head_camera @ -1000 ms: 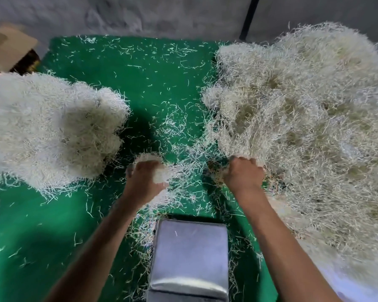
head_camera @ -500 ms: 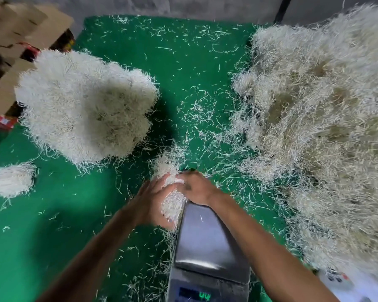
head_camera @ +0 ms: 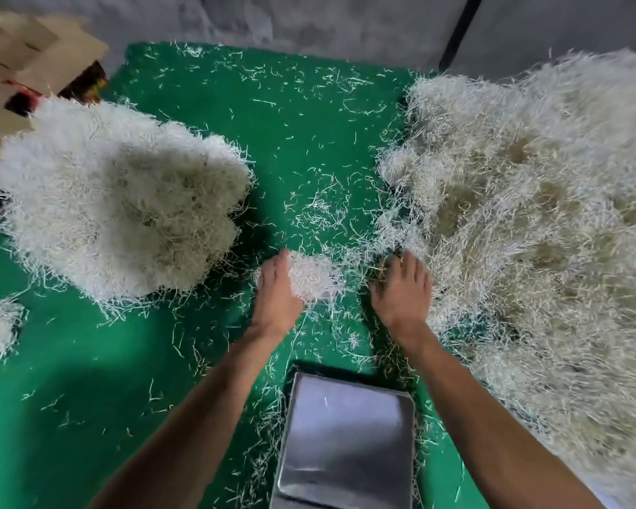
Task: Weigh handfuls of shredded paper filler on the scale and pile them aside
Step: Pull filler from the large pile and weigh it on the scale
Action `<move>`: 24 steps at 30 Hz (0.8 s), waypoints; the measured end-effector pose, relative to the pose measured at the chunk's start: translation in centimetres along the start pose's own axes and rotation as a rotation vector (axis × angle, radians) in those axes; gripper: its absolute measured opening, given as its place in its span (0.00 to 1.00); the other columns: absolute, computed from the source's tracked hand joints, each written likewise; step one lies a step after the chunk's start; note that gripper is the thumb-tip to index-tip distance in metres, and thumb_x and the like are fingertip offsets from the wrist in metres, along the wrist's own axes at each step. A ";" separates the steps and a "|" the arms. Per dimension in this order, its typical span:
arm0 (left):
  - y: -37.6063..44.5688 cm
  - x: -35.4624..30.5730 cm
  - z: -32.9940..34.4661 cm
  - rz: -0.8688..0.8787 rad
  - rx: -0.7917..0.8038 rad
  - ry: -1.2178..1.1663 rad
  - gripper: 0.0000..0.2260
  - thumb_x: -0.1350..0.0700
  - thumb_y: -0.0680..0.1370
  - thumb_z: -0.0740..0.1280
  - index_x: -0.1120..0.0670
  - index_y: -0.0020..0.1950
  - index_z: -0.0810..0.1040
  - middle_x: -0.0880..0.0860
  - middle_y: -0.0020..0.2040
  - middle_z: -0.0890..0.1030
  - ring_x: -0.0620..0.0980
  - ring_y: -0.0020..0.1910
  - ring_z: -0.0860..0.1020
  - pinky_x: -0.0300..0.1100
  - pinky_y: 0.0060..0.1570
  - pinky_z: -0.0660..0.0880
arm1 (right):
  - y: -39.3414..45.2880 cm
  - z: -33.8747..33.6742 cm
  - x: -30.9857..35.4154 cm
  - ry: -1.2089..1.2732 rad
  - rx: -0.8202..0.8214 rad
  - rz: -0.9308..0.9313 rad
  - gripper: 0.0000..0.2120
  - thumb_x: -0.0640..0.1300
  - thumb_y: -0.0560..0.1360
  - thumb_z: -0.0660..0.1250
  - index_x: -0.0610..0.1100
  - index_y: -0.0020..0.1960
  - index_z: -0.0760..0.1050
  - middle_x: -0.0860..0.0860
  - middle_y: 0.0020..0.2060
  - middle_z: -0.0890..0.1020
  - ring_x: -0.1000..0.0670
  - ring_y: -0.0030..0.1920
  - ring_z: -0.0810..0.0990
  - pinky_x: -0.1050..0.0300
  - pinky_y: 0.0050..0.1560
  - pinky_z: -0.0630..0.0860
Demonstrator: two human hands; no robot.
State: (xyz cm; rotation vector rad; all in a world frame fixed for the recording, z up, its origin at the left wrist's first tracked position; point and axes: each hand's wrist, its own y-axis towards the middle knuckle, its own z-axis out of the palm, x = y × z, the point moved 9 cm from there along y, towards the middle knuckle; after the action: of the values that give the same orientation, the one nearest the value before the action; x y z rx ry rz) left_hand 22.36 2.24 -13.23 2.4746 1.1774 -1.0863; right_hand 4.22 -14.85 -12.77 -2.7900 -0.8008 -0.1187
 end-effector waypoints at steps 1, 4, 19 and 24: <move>0.7 -0.8 0.6 -0.036 -0.003 -0.048 0.49 0.72 0.71 0.71 0.46 0.83 0.49 0.54 0.81 0.56 0.52 0.78 0.61 0.36 0.73 0.62 | -0.2 1.2 -1.5 0.003 0.071 0.091 0.35 0.59 0.84 0.55 0.46 0.84 0.45 0.41 0.83 0.44 0.37 0.82 0.45 0.39 0.80 0.42; 1.5 -2.9 3.7 -0.066 0.124 -0.174 0.48 0.62 0.72 0.77 0.48 0.83 0.50 0.52 0.82 0.55 0.51 0.80 0.55 0.50 0.78 0.50 | -2.6 3.6 -2.1 0.096 0.082 0.144 0.29 0.50 0.86 0.55 0.43 0.83 0.51 0.40 0.82 0.47 0.37 0.82 0.48 0.40 0.76 0.40; -2.2 -3.9 5.7 0.158 0.436 0.386 0.67 0.37 0.60 0.81 0.38 0.79 0.29 0.50 0.77 0.23 0.59 0.76 0.26 0.69 0.71 0.30 | -7.4 1.0 -5.0 0.517 -0.031 0.197 0.11 0.50 0.81 0.68 0.42 0.54 0.80 0.48 0.54 0.81 0.51 0.56 0.76 0.60 0.64 0.72; -4.0 -5.9 10.3 0.302 0.474 0.435 0.59 0.36 0.64 0.79 0.36 0.81 0.39 0.51 0.82 0.44 0.57 0.80 0.45 0.63 0.77 0.47 | -7.7 2.5 -1.7 1.180 0.083 0.243 0.06 0.48 0.85 0.61 0.50 0.55 0.76 0.50 0.39 0.82 0.56 0.32 0.79 0.60 0.32 0.79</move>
State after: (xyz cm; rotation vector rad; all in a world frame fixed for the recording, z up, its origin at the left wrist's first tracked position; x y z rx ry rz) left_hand 11.43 -3.26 -15.94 3.2431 0.6350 -0.8399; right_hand -1.32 -8.77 -13.88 -2.1046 -0.1407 -1.4352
